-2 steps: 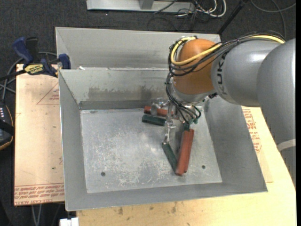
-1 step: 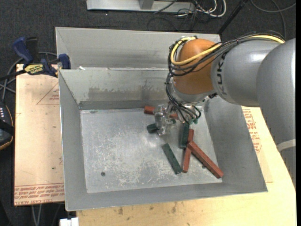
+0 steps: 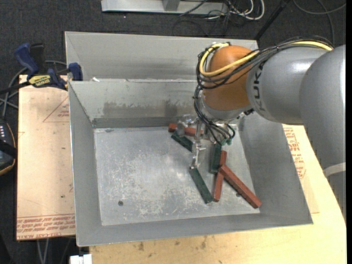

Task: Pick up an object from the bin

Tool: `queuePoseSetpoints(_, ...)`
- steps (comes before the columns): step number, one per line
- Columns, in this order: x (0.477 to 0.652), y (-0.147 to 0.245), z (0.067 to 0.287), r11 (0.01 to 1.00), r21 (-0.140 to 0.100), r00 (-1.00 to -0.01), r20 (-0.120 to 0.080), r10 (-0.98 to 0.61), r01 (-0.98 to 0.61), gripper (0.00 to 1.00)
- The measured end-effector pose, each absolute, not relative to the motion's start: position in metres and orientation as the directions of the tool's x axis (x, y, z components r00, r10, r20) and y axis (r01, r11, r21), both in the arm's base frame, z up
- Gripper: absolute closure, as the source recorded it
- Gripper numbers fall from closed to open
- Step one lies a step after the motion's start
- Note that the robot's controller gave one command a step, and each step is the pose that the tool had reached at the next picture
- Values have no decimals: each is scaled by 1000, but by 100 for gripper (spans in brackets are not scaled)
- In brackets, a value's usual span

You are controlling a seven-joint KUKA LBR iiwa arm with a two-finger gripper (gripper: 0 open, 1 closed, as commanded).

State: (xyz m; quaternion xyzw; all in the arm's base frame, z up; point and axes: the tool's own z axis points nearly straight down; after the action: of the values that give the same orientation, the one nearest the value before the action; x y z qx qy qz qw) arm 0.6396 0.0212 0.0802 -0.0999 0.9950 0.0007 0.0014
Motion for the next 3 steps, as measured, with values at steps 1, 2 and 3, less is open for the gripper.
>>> queuePoseSetpoints(1, 655, 5, 71, 984, 2, -984, -8, -180, -180, 0)
queuePoseSetpoints(2, 655, 5, 73, 984, 1, -984, -8, -180, -180, 100)
queuePoseSetpoints(3, 656, 9, 215, 990, 0, -990, -14, -141, -141, 100)
